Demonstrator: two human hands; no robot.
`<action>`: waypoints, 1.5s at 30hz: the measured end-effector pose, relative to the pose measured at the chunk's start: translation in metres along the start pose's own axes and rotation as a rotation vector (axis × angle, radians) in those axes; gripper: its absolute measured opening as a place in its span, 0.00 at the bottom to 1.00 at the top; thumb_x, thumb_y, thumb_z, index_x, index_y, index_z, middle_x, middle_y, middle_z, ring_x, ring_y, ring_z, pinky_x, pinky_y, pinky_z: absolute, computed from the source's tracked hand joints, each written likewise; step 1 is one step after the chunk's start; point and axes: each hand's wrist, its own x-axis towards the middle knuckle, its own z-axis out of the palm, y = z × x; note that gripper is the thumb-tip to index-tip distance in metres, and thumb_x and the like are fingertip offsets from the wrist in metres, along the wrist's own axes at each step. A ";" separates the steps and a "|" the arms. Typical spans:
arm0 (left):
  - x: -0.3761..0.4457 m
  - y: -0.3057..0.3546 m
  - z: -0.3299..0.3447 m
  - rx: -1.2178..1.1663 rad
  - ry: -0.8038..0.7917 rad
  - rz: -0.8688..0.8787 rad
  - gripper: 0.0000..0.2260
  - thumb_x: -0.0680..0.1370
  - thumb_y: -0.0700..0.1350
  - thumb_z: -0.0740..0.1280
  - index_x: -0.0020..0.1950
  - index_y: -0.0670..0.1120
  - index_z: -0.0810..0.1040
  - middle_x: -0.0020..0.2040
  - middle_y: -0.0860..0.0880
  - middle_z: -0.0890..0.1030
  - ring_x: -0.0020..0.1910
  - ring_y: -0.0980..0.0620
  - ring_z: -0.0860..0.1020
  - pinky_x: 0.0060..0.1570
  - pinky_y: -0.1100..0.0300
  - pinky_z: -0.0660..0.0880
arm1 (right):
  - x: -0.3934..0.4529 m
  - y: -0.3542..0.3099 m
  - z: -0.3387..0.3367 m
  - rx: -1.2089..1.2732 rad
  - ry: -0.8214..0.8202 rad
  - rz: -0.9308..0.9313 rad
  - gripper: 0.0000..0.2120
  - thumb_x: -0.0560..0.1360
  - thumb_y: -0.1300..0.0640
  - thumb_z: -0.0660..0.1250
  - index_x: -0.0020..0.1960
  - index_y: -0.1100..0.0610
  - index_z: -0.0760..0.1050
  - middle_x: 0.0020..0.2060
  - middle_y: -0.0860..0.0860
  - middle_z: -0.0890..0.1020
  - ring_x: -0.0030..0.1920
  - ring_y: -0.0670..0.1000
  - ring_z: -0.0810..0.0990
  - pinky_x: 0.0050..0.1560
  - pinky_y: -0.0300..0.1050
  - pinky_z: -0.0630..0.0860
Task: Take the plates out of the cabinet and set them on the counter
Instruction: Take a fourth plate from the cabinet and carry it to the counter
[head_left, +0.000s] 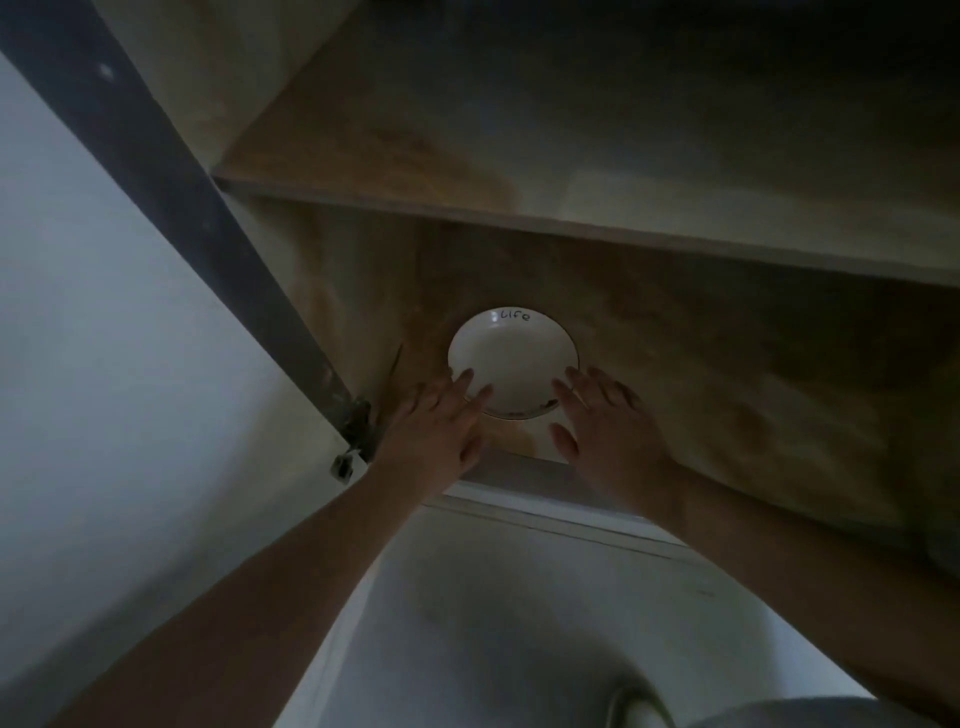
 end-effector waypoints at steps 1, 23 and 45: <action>0.004 -0.003 0.005 0.011 0.013 0.010 0.29 0.82 0.61 0.49 0.80 0.54 0.44 0.81 0.47 0.48 0.78 0.44 0.52 0.74 0.45 0.52 | 0.007 0.000 0.004 -0.010 -0.002 0.004 0.29 0.81 0.42 0.51 0.78 0.53 0.55 0.78 0.53 0.57 0.77 0.56 0.55 0.73 0.54 0.54; 0.078 -0.035 0.036 -1.734 0.047 -0.766 0.26 0.81 0.62 0.55 0.75 0.51 0.65 0.75 0.46 0.68 0.70 0.46 0.69 0.71 0.47 0.63 | 0.101 0.035 0.049 1.234 -0.048 0.443 0.23 0.83 0.54 0.56 0.76 0.57 0.61 0.76 0.56 0.62 0.74 0.55 0.62 0.74 0.49 0.57; 0.070 -0.032 0.049 -2.151 -0.183 -0.729 0.37 0.78 0.69 0.52 0.71 0.40 0.69 0.65 0.39 0.75 0.62 0.38 0.75 0.59 0.36 0.73 | 0.077 0.052 0.053 1.754 -0.236 0.805 0.15 0.81 0.50 0.56 0.61 0.57 0.73 0.58 0.57 0.79 0.49 0.56 0.80 0.63 0.60 0.73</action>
